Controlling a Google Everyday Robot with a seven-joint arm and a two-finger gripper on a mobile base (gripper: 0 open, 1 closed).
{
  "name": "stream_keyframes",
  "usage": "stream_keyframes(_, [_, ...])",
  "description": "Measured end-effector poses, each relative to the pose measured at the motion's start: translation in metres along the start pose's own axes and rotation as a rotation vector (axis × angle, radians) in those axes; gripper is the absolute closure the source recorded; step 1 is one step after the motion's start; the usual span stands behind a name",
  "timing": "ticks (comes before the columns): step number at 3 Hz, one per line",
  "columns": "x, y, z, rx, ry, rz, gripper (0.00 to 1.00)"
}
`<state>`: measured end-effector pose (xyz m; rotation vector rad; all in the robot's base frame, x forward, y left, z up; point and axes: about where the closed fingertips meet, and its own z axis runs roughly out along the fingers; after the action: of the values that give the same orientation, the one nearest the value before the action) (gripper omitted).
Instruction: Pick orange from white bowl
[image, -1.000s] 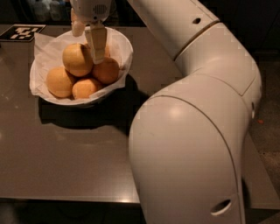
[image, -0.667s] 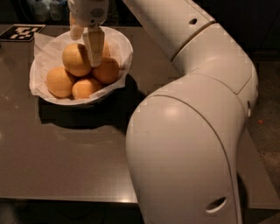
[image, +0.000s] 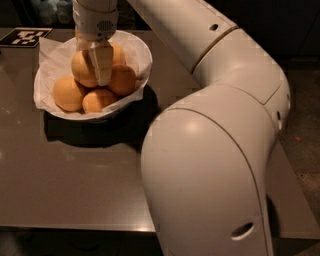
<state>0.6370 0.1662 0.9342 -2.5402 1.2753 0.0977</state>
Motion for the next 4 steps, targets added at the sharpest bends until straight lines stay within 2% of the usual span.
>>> stream_keyframes(1, [-0.003,0.002,0.012,-0.016,-0.02,0.005,0.24])
stream_keyframes(2, [-0.005,-0.005,0.014,0.009,-0.025,0.004,0.42])
stream_keyframes(4, [-0.006,-0.009,0.015,0.03,-0.03,0.005,0.89])
